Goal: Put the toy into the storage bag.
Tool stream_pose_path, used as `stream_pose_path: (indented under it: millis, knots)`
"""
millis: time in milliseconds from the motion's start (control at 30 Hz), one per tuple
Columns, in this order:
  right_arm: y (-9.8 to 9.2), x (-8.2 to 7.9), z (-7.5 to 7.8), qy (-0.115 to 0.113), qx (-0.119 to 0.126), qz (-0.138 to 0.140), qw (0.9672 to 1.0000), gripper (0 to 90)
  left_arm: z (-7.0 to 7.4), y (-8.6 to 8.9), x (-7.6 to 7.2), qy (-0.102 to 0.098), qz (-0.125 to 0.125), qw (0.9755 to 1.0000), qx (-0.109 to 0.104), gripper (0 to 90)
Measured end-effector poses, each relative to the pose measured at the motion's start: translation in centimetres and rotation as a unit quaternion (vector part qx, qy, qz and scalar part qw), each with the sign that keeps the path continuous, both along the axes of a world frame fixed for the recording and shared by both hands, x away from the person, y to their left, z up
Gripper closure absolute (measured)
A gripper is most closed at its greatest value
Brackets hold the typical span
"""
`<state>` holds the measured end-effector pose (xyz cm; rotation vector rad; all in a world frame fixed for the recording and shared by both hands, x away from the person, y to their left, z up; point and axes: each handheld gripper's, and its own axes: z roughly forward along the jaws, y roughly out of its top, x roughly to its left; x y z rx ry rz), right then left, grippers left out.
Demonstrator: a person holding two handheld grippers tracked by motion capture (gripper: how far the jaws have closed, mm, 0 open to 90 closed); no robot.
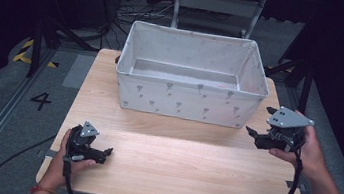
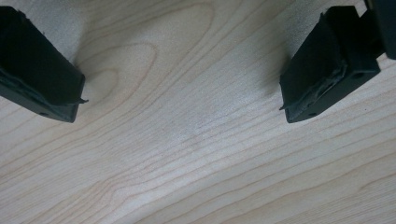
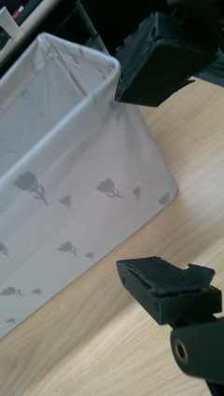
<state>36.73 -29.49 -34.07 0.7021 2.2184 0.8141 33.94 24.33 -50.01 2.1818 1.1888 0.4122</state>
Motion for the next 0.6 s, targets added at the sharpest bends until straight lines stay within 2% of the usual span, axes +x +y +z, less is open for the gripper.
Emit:
stream_pose_path:
  millis: [133, 200, 267, 467, 533, 600]
  knots:
    - [-0.3, -0.3, -1.6, 0.012, -0.005, -0.007, 0.9999, 16.4, 0.0, 0.0, 0.0, -0.001, 0.000, 1.0000, -0.002, 0.2]
    - [-0.5, -0.4, -2.5, 0.032, -0.004, -0.007, 0.9995, 16.5, 0.0, 0.0, 0.0, 0.001, 0.000, 1.0000, -0.002, 0.2]
    - [-0.8, -0.5, -3.4, 0.030, -0.004, -0.012, 0.9995, 16.9, 0.0, 0.0, 0.0, 0.001, 0.000, 1.0000, -0.002, 0.2]
    - [-1.7, -0.9, -5.7, 0.048, -0.001, -0.016, 0.9987, 16.8, 0.0, 0.0, 0.0, 0.000, -0.001, 1.0000, -0.001, 0.2]
    - [-1.9, -0.9, -6.1, 0.050, 0.005, -0.016, 0.9986, 16.7, 0.0, 0.0, 0.0, 0.000, -0.001, 1.0000, -0.001, 0.2]
    - [-2.7, -1.2, -7.3, 0.058, 0.024, -0.016, 0.9979, 16.3, 0.0, 0.0, 0.0, 0.000, -0.001, 1.0000, -0.002, 0.2]
